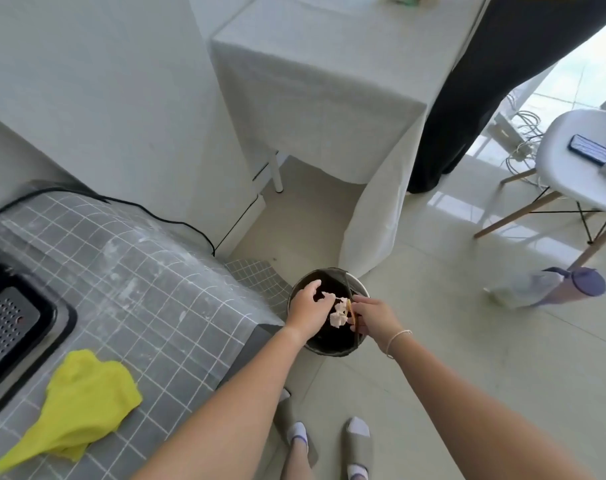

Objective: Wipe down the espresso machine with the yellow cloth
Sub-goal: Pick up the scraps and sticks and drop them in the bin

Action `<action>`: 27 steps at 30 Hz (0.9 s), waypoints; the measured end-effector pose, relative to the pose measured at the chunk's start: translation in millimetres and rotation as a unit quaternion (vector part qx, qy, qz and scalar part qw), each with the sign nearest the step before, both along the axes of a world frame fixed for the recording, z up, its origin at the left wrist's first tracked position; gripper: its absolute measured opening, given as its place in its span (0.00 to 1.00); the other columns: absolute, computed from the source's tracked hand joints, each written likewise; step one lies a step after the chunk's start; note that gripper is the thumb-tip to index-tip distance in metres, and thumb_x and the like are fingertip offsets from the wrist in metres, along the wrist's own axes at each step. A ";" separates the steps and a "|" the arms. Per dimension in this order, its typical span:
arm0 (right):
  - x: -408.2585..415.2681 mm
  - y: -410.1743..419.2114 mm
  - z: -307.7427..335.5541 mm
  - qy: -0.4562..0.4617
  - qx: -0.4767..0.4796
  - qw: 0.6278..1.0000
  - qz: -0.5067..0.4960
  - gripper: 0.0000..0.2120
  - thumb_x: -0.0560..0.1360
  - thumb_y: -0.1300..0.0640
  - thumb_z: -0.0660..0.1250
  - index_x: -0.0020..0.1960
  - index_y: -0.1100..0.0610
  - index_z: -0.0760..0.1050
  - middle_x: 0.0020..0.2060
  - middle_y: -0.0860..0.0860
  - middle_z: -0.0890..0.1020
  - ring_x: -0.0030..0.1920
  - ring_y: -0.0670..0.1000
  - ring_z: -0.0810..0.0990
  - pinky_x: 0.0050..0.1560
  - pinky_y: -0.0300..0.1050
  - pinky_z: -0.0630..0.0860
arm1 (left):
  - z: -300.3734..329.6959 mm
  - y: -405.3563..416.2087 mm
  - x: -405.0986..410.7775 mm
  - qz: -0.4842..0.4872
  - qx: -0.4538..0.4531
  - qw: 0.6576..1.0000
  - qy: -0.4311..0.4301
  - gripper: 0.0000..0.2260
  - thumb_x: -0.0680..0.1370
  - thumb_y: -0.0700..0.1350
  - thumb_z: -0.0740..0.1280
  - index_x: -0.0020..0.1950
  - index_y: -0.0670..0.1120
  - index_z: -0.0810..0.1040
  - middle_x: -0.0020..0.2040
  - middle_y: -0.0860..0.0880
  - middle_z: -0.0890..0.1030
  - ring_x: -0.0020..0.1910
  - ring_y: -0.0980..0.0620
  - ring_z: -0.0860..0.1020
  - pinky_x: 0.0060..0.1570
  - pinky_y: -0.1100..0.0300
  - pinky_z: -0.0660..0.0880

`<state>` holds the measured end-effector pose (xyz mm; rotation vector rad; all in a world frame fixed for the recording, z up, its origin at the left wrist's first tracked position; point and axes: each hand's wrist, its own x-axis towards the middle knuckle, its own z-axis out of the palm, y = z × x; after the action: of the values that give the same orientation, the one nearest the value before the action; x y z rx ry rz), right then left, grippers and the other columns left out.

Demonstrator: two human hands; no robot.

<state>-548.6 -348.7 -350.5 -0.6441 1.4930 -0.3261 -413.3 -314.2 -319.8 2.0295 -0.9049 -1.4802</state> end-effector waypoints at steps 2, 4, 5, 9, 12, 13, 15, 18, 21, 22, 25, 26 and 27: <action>3.1 -2.1 -1.4 -0.020 0.018 1.000 -0.006 0.14 0.78 0.66 0.58 0.60 0.57 0.73 0.37 0.53 0.75 0.33 0.48 0.77 0.35 0.38 0.77 | -2.2 0.6 4.7 0.007 -0.001 1.000 0.005 0.23 0.78 0.48 0.61 0.73 0.47 0.63 0.72 0.45 0.66 0.71 0.49 0.65 0.70 0.53 0.63; 5.6 -4.9 -1.9 -0.017 0.025 1.000 -0.007 0.14 0.79 0.66 0.56 0.62 0.58 0.72 0.36 0.52 0.75 0.33 0.47 0.76 0.37 0.38 0.75 | -1.3 0.9 8.3 0.010 -0.006 1.000 0.008 0.23 0.78 0.47 0.60 0.73 0.47 0.63 0.72 0.46 0.67 0.70 0.50 0.66 0.69 0.53 0.64; 7.0 -6.5 -4.3 0.001 0.018 1.000 -0.005 0.15 0.78 0.66 0.58 0.63 0.59 0.72 0.37 0.52 0.75 0.35 0.47 0.75 0.40 0.39 0.75 | -1.2 0.7 9.4 0.014 -0.007 1.000 0.012 0.23 0.78 0.47 0.60 0.73 0.48 0.64 0.71 0.46 0.67 0.70 0.50 0.66 0.69 0.53 0.64; 13.5 -12.9 -6.8 0.026 0.005 0.999 0.038 0.17 0.78 0.68 0.57 0.66 0.65 0.69 0.37 0.51 0.74 0.36 0.47 0.73 0.43 0.39 0.77 | 3.1 -0.9 11.6 0.038 -0.016 0.998 0.046 0.22 0.78 0.47 0.61 0.72 0.49 0.65 0.71 0.46 0.68 0.67 0.50 0.70 0.67 0.50 0.68; 19.1 -13.6 -2.6 0.019 0.011 0.997 0.071 0.18 0.80 0.68 0.53 0.69 0.65 0.66 0.45 0.57 0.76 0.48 0.55 0.76 0.57 0.41 0.74 | 6.7 -2.2 14.0 0.041 -0.024 0.997 0.057 0.21 0.78 0.47 0.61 0.72 0.49 0.65 0.70 0.46 0.69 0.67 0.50 0.70 0.67 0.49 0.68; 20.3 -13.7 -2.9 0.033 0.003 0.996 0.088 0.17 0.79 0.68 0.54 0.68 0.65 0.67 0.45 0.57 0.76 0.50 0.55 0.74 0.61 0.45 0.72 | 7.3 -2.7 15.2 0.044 -0.026 0.997 0.058 0.21 0.78 0.46 0.60 0.72 0.48 0.66 0.70 0.45 0.69 0.67 0.50 0.70 0.67 0.49 0.68; 22.2 -13.0 -5.8 0.073 -0.020 0.989 0.128 0.17 0.78 0.67 0.56 0.66 0.65 0.70 0.46 0.54 0.75 0.50 0.53 0.72 0.65 0.52 0.70 | 8.7 -2.3 17.5 0.050 -0.030 0.997 0.056 0.21 0.78 0.46 0.60 0.71 0.48 0.66 0.70 0.45 0.69 0.66 0.50 0.70 0.67 0.49 0.68; 22.1 -10.3 -5.6 0.097 -0.024 0.978 0.183 0.19 0.78 0.64 0.57 0.67 0.57 0.71 0.57 0.54 0.77 0.57 0.54 0.74 0.66 0.50 0.70 | 10.8 -0.6 19.0 0.053 -0.031 0.997 0.051 0.21 0.78 0.47 0.60 0.71 0.48 0.67 0.69 0.45 0.70 0.67 0.50 0.70 0.67 0.49 0.68; 20.3 -7.8 0.3 0.119 -0.053 0.961 0.244 0.21 0.78 0.64 0.57 0.70 0.54 0.68 0.63 0.53 0.75 0.60 0.54 0.73 0.64 0.44 0.67 | 16.1 1.2 19.2 0.058 -0.033 0.996 0.051 0.20 0.78 0.47 0.60 0.71 0.48 0.67 0.69 0.46 0.70 0.67 0.51 0.70 0.67 0.49 0.69; 19.3 -7.1 3.2 0.124 -0.061 0.957 0.255 0.21 0.78 0.64 0.56 0.70 0.53 0.68 0.63 0.53 0.76 0.60 0.54 0.74 0.62 0.43 0.68 | 19.1 2.2 19.1 0.060 -0.036 0.996 0.048 0.20 0.78 0.47 0.60 0.70 0.49 0.67 0.69 0.46 0.71 0.67 0.51 0.70 0.67 0.49 0.68; 17.5 -6.2 12.8 0.134 -0.094 0.944 0.286 0.21 0.78 0.62 0.55 0.70 0.51 0.68 0.60 0.53 0.77 0.51 0.51 0.73 0.56 0.39 0.68 | 31.5 5.3 19.5 0.067 -0.052 0.996 0.033 0.20 0.78 0.47 0.60 0.70 0.49 0.68 0.68 0.47 0.71 0.67 0.52 0.70 0.67 0.50 0.68; 17.1 -6.2 18.2 0.136 -0.103 0.940 0.297 0.21 0.78 0.62 0.55 0.70 0.51 0.68 0.60 0.53 0.77 0.51 0.50 0.73 0.55 0.38 0.67 | 36.6 6.8 19.8 0.070 -0.058 0.995 0.029 0.20 0.78 0.47 0.60 0.70 0.49 0.67 0.69 0.47 0.71 0.67 0.52 0.70 0.67 0.50 0.68; 17.3 -7.3 23.7 0.137 -0.115 0.934 0.308 0.21 0.78 0.61 0.55 0.69 0.50 0.68 0.60 0.52 0.77 0.52 0.50 0.74 0.55 0.38 0.66 | 42.7 8.4 20.1 0.072 -0.065 0.995 0.024 0.20 0.78 0.47 0.60 0.70 0.49 0.67 0.69 0.47 0.71 0.67 0.52 0.70 0.67 0.50 0.68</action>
<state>-531.3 -356.0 -326.8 -1.3467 1.4387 0.0847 -393.2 -305.8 -277.1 1.9146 -0.7970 -1.3516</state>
